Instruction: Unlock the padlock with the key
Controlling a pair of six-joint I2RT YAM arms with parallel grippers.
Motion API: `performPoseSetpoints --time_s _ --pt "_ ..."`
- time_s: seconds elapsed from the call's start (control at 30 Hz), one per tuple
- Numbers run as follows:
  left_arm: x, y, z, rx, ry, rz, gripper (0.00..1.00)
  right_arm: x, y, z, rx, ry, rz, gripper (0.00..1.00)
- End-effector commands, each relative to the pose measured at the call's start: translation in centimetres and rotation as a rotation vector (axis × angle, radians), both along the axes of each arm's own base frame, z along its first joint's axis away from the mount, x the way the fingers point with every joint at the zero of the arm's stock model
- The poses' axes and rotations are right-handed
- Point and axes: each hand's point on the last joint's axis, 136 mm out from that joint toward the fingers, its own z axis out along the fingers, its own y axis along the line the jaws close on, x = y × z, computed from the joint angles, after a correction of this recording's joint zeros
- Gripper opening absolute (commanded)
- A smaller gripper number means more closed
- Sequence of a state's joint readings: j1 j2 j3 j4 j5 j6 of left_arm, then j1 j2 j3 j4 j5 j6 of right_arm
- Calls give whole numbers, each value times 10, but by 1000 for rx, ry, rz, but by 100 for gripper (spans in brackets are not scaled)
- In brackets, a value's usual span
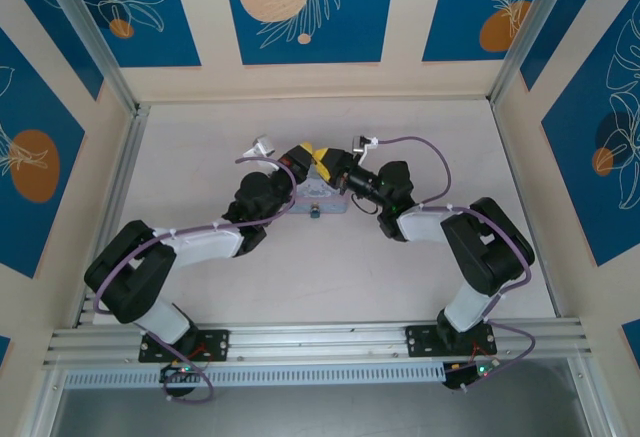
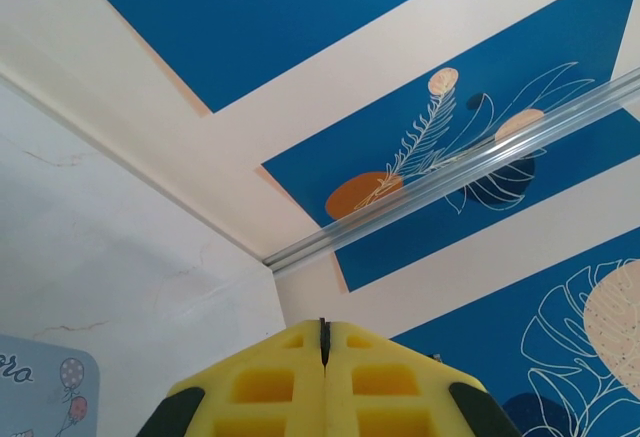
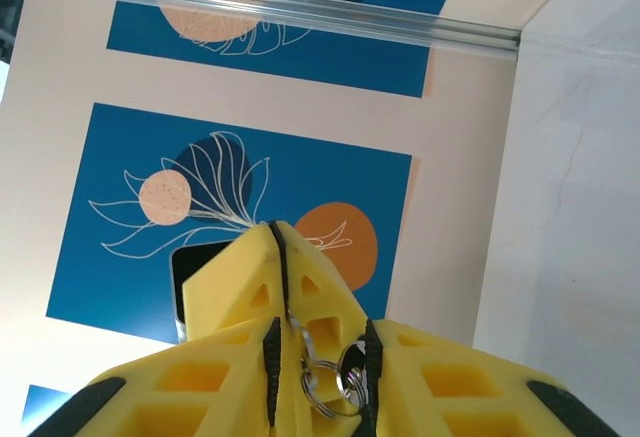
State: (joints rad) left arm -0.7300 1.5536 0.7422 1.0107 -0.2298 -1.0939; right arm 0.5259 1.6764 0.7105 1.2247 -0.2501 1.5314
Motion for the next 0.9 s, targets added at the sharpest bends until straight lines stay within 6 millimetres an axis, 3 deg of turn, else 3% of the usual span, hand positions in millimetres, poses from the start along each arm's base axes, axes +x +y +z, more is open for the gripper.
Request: performPoseSetpoints --time_s 0.0,0.33,0.7,0.87 --pt "-2 -3 6 -37 -25 2 0 4 3 17 43 -47 -10 29" --pt "-1 -1 7 -37 -25 8 0 3 7 12 51 -31 2 22" --pt "-1 0 9 -34 -26 14 0 2 6 7 47 -17 2 2" --pt "-1 -1 9 -29 -22 13 0 2 6 8 45 -15 3 0"
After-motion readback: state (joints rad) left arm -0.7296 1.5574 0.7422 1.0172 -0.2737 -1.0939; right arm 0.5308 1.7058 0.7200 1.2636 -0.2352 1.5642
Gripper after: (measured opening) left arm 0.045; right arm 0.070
